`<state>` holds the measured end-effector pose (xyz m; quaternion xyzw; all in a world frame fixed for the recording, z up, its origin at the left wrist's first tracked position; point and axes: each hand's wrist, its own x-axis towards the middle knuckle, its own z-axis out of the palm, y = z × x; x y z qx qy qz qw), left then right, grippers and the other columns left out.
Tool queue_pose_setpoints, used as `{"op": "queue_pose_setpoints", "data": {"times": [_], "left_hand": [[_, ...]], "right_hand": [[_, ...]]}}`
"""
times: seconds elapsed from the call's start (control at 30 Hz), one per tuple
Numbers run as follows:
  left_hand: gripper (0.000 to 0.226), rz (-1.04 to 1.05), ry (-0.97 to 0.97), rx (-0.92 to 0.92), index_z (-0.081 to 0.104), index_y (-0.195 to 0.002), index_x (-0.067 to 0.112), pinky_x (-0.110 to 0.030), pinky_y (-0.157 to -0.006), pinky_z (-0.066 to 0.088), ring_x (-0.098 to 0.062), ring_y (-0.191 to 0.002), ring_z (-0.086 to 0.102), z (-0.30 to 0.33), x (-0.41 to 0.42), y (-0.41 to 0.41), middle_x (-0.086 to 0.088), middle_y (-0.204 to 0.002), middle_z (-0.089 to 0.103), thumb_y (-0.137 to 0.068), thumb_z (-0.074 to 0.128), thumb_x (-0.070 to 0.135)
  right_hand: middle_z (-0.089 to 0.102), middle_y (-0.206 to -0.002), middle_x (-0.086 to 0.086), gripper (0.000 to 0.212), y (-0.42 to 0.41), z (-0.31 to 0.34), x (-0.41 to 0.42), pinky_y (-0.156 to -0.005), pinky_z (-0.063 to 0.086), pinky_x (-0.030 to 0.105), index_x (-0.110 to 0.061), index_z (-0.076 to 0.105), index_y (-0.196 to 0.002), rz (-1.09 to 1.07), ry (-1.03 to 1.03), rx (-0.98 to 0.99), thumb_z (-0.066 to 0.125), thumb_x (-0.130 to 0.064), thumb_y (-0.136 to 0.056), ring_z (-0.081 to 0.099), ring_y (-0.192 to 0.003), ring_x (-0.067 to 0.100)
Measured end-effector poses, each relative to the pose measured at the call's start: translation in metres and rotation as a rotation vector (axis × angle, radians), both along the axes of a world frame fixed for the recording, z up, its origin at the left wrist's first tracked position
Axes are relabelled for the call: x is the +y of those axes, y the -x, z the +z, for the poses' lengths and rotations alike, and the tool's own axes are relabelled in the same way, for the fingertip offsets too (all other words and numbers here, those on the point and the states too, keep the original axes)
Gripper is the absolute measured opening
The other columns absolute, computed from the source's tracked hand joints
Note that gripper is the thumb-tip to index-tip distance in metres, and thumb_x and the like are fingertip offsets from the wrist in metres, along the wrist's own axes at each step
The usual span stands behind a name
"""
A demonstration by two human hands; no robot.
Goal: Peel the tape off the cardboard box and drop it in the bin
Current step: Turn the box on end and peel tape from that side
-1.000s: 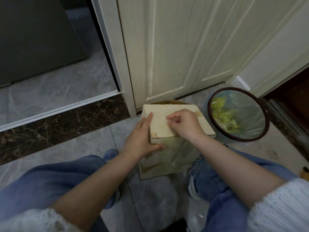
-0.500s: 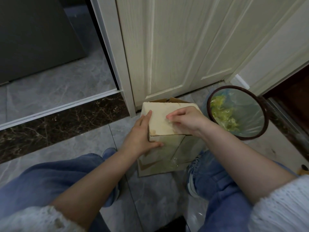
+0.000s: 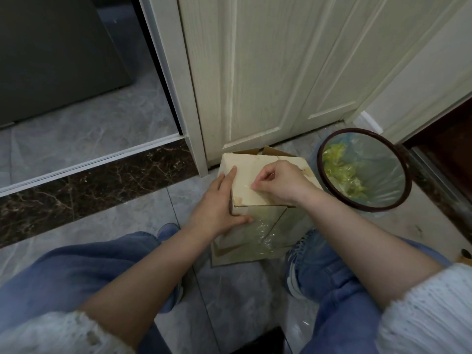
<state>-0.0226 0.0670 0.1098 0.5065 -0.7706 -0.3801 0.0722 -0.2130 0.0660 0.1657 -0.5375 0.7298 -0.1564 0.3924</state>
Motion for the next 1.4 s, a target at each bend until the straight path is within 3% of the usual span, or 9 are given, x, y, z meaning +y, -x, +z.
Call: {"op": "queue_pose_setpoints", "data": {"times": [0.1, 0.23, 0.43, 0.53, 0.6, 0.77, 0.93, 1.2, 1.4], "left_hand": [[0.132, -0.001, -0.006, 0.007, 0.002, -0.163, 0.026, -0.038, -0.124, 0.024, -0.025, -0.155, 0.016, 0.000, -0.001, -0.001, -0.012, -0.168, 0.016, -0.068, 0.091, 0.044], [0.132, 0.033, -0.013, 0.026, 0.003, -0.164, 0.023, -0.039, -0.123, 0.026, -0.025, -0.153, 0.020, -0.002, -0.004, -0.003, -0.012, -0.167, 0.022, -0.068, 0.092, 0.043], [0.130, 0.068, -0.070, 0.083, 0.006, -0.164, 0.024, -0.042, -0.123, 0.029, -0.027, -0.150, 0.027, 0.001, -0.006, -0.005, -0.011, -0.164, 0.025, -0.068, 0.091, 0.046], [0.129, 0.107, -0.103, 0.118, 0.014, -0.163, 0.032, -0.046, -0.120, 0.035, -0.023, -0.153, 0.025, 0.002, -0.012, -0.007, -0.008, -0.167, 0.024, -0.059, 0.080, 0.069], [0.123, 0.136, -0.115, 0.125, 0.017, -0.163, 0.034, -0.045, -0.120, 0.036, -0.021, -0.155, 0.020, 0.003, -0.013, -0.006, -0.008, -0.169, 0.017, -0.063, 0.084, 0.066], [0.111, 0.169, -0.063, 0.109, 0.020, -0.162, 0.033, -0.045, -0.121, 0.034, -0.019, -0.156, 0.014, 0.004, -0.010, -0.003, -0.001, -0.172, 0.003, -0.073, 0.082, 0.059], [0.123, 0.237, -0.092, 0.104, 0.023, -0.161, 0.032, -0.046, -0.118, 0.038, -0.017, -0.157, 0.011, -0.003, -0.013, -0.006, -0.003, -0.172, 0.003, -0.059, 0.070, 0.082], [0.132, 0.231, -0.100, 0.054, 0.022, -0.161, 0.032, -0.049, -0.114, 0.042, -0.030, -0.146, 0.040, -0.009, -0.015, -0.009, -0.002, -0.172, 0.003, -0.050, 0.059, 0.093], [0.130, 0.220, -0.103, 0.062, 0.022, -0.161, 0.029, -0.049, -0.117, 0.040, -0.026, -0.154, 0.024, -0.010, -0.017, -0.011, -0.005, -0.172, 0.004, -0.055, 0.064, 0.090]], "right_hand": [[0.071, -0.089, -0.002, 0.007, 0.006, -0.003, -0.002, -0.075, 0.054, 0.030, -0.021, 0.074, -0.082, -0.122, -0.155, -0.237, 0.077, -0.026, -0.086, 0.063, -0.087, 0.016], [0.069, -0.094, 0.007, 0.004, 0.007, -0.005, -0.002, -0.088, 0.056, 0.038, -0.014, 0.074, -0.088, -0.262, -0.223, -0.517, 0.075, -0.018, -0.087, 0.062, -0.098, 0.025], [0.065, -0.081, -0.008, 0.006, -0.001, -0.003, -0.003, -0.076, 0.049, 0.030, -0.021, 0.072, -0.082, -0.271, -0.016, -0.341, 0.075, -0.023, -0.086, 0.057, -0.081, 0.013], [0.068, -0.087, -0.007, 0.006, 0.002, -0.001, -0.005, -0.090, 0.052, 0.036, -0.021, 0.069, -0.084, -0.283, 0.039, -0.283, 0.071, -0.023, -0.089, 0.061, -0.089, 0.013], [0.068, -0.090, -0.004, 0.007, 0.003, 0.000, -0.005, -0.095, 0.051, 0.040, -0.019, 0.068, -0.085, -0.297, 0.055, -0.279, 0.070, -0.024, -0.090, 0.061, -0.093, 0.016], [0.066, -0.086, -0.007, 0.017, 0.001, 0.007, -0.005, -0.079, 0.045, 0.032, -0.021, 0.062, -0.076, -0.326, 0.120, -0.262, 0.070, -0.032, -0.086, 0.060, -0.091, 0.015], [0.066, -0.084, -0.006, 0.034, 0.000, 0.008, -0.003, -0.074, 0.044, 0.026, -0.022, 0.061, -0.077, -0.304, 0.145, -0.219, 0.083, -0.046, -0.072, 0.061, -0.085, 0.012], [0.063, -0.077, -0.006, 0.027, 0.003, 0.004, 0.001, -0.067, 0.041, 0.022, -0.020, 0.059, -0.073, -0.266, 0.149, -0.108, 0.082, -0.034, -0.078, 0.059, -0.079, 0.009], [0.068, -0.086, -0.004, 0.019, 0.005, 0.003, 0.001, -0.074, 0.042, 0.022, -0.019, 0.064, -0.075, -0.243, 0.169, -0.156, 0.082, -0.022, -0.079, 0.062, -0.092, 0.011]]}}
